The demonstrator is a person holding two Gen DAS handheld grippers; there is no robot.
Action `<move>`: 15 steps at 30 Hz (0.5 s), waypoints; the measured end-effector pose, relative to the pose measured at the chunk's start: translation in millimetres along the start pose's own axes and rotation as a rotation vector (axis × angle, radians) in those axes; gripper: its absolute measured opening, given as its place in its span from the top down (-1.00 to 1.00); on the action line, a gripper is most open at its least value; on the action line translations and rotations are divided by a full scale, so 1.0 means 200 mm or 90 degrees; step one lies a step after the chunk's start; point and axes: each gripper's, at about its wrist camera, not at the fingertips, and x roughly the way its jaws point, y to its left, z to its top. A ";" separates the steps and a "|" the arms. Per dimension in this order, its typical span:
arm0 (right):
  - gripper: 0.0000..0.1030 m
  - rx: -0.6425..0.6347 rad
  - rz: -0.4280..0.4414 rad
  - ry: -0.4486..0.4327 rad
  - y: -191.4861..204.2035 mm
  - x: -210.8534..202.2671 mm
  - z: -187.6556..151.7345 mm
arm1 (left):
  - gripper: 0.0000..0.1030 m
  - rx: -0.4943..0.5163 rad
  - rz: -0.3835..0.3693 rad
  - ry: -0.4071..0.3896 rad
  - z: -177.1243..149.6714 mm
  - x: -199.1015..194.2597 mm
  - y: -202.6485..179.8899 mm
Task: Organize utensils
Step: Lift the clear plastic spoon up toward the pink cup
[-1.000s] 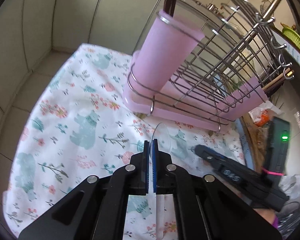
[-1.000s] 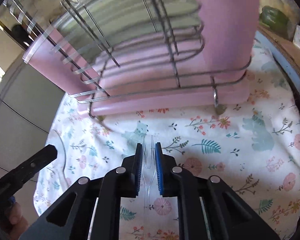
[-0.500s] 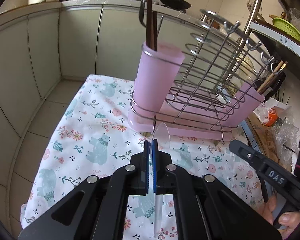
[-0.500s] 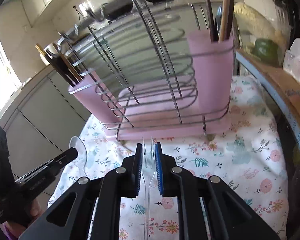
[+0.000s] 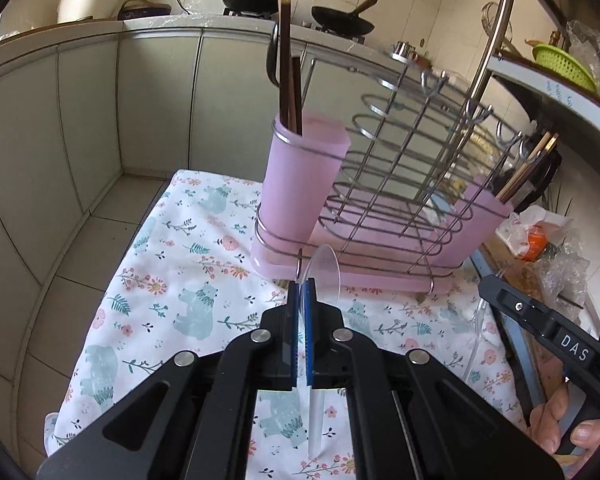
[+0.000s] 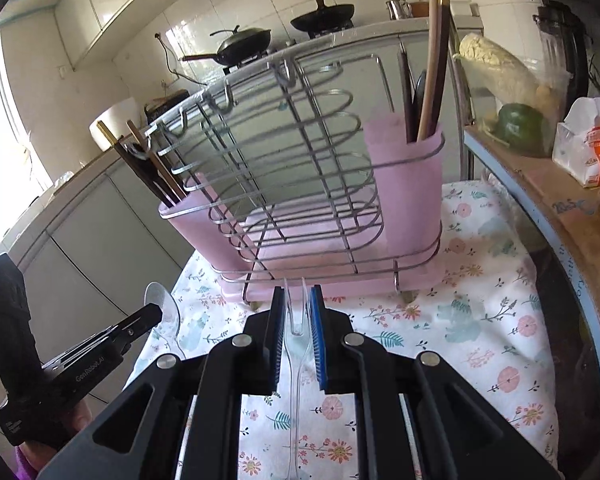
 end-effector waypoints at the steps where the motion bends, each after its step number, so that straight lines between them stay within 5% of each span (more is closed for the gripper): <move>1: 0.76 0.001 0.001 -0.004 0.00 -0.01 0.01 | 0.97 -0.003 -0.005 -0.006 0.01 -0.01 0.00; 15: 0.77 0.023 0.013 -0.073 -0.10 -0.19 0.10 | 0.97 -0.026 -0.055 -0.088 0.07 -0.12 0.00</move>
